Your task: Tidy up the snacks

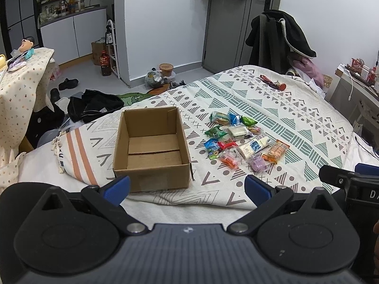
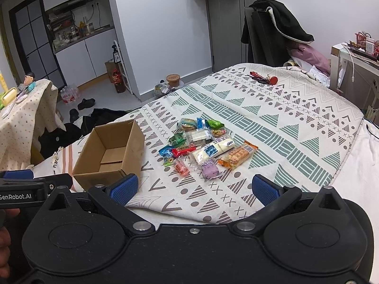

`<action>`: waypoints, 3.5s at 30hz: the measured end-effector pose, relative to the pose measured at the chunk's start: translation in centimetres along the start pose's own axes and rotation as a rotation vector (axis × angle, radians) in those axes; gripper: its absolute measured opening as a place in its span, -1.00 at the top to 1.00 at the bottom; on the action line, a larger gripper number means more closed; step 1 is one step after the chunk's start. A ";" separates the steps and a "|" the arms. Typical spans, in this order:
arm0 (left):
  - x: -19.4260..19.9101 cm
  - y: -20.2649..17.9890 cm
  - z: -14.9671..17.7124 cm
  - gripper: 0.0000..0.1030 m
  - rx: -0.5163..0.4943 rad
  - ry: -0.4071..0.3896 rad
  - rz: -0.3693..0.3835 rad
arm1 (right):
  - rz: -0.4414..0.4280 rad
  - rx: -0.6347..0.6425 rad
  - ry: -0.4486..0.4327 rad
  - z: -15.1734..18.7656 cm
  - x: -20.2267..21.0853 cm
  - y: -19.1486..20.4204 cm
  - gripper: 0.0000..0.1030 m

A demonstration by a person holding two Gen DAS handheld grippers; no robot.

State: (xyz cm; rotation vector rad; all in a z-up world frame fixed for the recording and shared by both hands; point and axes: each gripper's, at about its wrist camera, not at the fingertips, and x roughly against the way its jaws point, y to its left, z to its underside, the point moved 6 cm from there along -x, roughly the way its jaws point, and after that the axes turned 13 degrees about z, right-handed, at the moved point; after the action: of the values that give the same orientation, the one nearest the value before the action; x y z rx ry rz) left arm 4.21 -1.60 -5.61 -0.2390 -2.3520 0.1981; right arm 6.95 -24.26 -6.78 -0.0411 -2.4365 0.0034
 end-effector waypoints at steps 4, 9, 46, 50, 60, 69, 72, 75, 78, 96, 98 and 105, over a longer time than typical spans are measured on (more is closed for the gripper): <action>-0.2 0.0 -0.2 -0.98 -0.002 0.001 -0.002 | 0.032 -0.003 0.004 0.0 -0.5 -0.2 -1.00; -0.6 -0.1 -0.9 -0.98 -0.002 -0.003 -0.002 | 0.033 -0.005 0.015 -0.3 -1.6 -0.5 -1.00; -15.3 -3.0 -3.3 -0.75 0.088 0.059 0.061 | 0.056 -0.128 0.149 -1.6 -15.2 -4.1 -0.80; -17.2 -3.2 -3.3 -0.69 0.105 0.079 0.057 | 0.061 -0.149 0.163 -1.6 -16.7 -4.4 -0.74; -21.9 -3.7 -3.3 -0.57 0.135 0.132 0.046 | 0.043 -0.206 0.165 -2.0 -19.8 -5.0 -0.61; -25.9 -3.3 -2.9 -0.39 0.172 0.180 0.033 | 0.043 -0.212 0.244 -1.4 -23.2 -4.9 -0.33; -27.1 -3.1 -2.7 -0.31 0.183 0.197 0.033 | 0.045 -0.209 0.271 -1.0 -24.3 -4.7 -0.29; -28.3 -2.9 -2.3 -0.22 0.195 0.216 0.034 | 0.050 -0.204 0.301 -0.6 -25.3 -4.5 -0.22; -29.4 -2.7 -1.8 -0.15 0.209 0.237 0.039 | 0.051 -0.207 0.334 -0.2 -26.5 -4.4 -0.18; -31.6 -1.6 -0.3 0.51 0.251 0.252 0.026 | 0.133 -0.160 0.356 0.2 -29.4 -3.8 0.22; -31.4 -1.6 -0.3 0.59 0.254 0.246 0.029 | 0.127 -0.162 0.355 0.2 -29.3 -3.8 0.36; -29.9 -1.7 -0.5 0.64 0.255 0.210 0.049 | 0.095 -0.169 0.323 -0.2 -27.6 -3.7 0.63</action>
State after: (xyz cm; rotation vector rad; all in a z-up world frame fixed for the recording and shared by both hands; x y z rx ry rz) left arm 25.35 -10.07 -25.04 -0.1832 -2.0893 0.4696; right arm 28.00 -28.76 -24.46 -0.2168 -2.1042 -0.1543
